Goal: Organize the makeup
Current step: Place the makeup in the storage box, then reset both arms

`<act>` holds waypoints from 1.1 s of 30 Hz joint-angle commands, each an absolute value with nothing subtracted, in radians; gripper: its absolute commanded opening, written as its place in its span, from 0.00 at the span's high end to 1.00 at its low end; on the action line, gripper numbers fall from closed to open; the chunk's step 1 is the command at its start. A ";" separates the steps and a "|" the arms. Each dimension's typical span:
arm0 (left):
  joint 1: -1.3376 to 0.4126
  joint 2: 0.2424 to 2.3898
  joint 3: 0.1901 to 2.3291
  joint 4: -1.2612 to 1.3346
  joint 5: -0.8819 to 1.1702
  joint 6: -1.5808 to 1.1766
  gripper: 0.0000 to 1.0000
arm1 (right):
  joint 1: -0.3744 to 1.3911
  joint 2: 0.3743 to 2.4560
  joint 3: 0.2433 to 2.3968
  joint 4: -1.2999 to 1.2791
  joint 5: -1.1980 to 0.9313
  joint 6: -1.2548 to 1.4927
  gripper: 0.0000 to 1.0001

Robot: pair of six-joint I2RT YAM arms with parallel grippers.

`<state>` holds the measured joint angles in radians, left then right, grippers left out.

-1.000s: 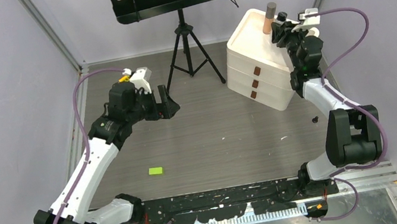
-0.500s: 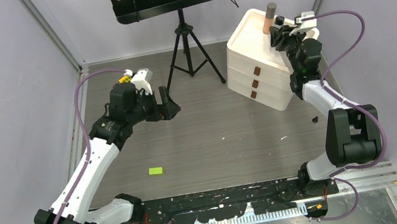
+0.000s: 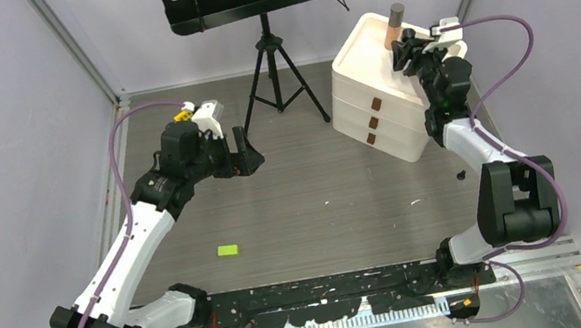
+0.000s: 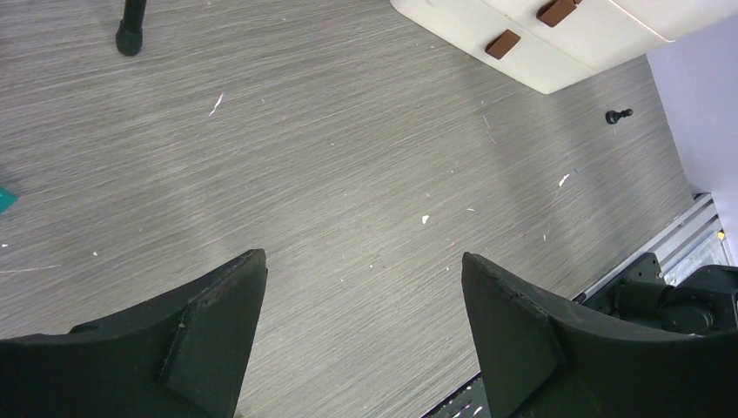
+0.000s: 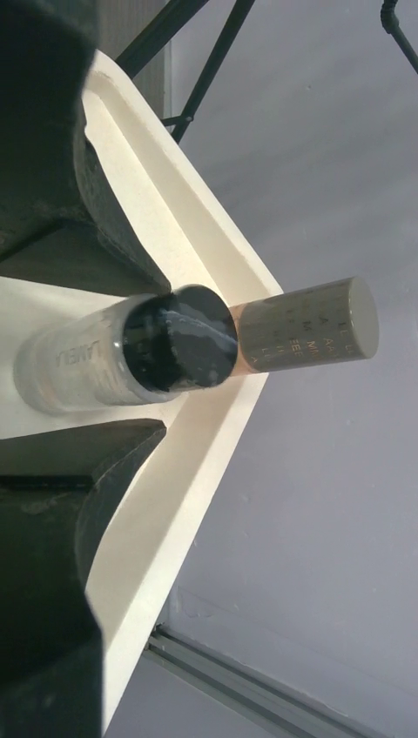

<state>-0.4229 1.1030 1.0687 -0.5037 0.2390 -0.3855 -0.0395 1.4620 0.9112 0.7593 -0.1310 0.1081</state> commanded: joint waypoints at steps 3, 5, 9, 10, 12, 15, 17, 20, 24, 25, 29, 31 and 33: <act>-0.417 1.086 1.066 -0.451 0.265 -0.389 0.16 | -0.041 1.394 0.933 0.764 -0.129 0.110 0.35; -0.417 1.081 1.062 -0.448 0.265 -0.394 0.16 | -0.042 1.384 0.942 0.753 -0.121 0.110 0.32; -0.417 1.069 1.057 -0.450 0.260 -0.403 0.14 | -0.041 1.359 0.975 0.704 -0.103 0.103 0.27; -0.417 1.064 1.057 -0.453 0.253 -0.405 0.14 | -0.042 1.350 0.986 0.685 -0.101 0.101 0.26; -0.417 1.057 1.059 -0.465 0.237 -0.410 0.12 | -0.042 1.331 1.015 0.634 -0.091 0.096 0.24; -0.417 1.040 1.055 -0.480 0.205 -0.411 0.10 | -0.041 1.295 1.092 0.491 -0.031 0.085 0.18; -0.417 1.026 1.045 -0.485 0.172 -0.411 0.09 | -0.041 1.261 1.123 0.437 0.027 0.096 0.18; -0.417 1.010 1.041 -0.505 0.111 -0.416 0.06 | -0.041 1.222 1.193 0.301 0.072 0.133 0.17; -0.417 1.012 1.056 -0.541 0.044 -0.453 0.02 | -0.041 1.169 1.296 0.118 0.137 0.296 0.17; -0.418 1.012 1.059 -0.553 0.019 -0.479 0.01 | -0.041 1.157 1.321 0.060 0.122 0.334 0.17; -0.417 1.002 1.067 -0.617 -0.093 -0.554 0.00 | -0.041 1.077 1.316 -0.076 0.054 0.508 0.13; -0.417 0.985 1.055 -0.629 -0.134 -0.574 0.00 | -0.041 1.010 1.237 -0.054 0.019 0.620 0.12; -0.418 0.962 1.039 -0.650 -0.169 -0.596 0.00 | -0.041 0.939 1.161 -0.039 -0.025 0.698 0.12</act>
